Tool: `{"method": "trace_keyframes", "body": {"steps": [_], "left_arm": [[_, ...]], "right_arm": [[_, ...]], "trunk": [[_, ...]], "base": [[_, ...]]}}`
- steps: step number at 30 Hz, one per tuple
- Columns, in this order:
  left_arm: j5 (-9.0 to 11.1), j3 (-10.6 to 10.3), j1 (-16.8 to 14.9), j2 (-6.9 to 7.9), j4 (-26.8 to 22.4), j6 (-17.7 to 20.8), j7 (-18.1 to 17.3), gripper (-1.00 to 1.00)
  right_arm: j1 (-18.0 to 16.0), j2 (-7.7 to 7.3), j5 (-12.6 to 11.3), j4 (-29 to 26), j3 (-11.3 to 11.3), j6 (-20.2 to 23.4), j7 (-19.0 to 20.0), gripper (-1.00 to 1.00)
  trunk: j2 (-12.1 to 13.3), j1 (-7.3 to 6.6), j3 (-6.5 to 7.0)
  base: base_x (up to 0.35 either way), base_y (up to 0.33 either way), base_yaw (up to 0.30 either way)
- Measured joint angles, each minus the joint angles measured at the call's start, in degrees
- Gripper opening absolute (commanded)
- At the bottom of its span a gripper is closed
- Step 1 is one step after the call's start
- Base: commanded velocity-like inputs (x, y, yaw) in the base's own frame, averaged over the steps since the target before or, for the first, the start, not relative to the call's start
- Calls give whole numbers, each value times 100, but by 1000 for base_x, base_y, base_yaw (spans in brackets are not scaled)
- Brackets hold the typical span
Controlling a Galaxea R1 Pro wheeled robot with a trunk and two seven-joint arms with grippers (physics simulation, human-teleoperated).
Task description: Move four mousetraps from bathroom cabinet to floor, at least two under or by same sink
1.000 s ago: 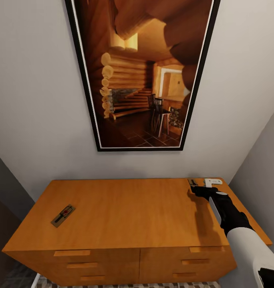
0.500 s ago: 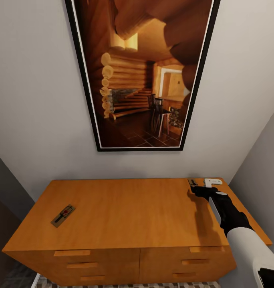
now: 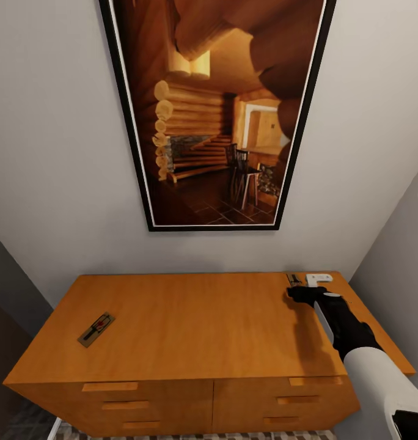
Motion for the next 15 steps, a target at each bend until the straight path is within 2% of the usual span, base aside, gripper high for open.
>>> {"method": "trace_keyframes", "body": {"steps": [6, 15], "left_arm": [[0, 0, -2, -2, 0, 0, 0, 100], [-1, 0, 0, -3, 0, 0, 1, 100]], "right_arm": [[0, 0, -1, 0, 83, 16, 2, 100], [0, 2, -2, 0, 106, 13, 10, 100]], "trunk": [[0, 0, 0], [0, -1, 0]], "base": [[3, 0, 0], [124, 0, 0]]}}
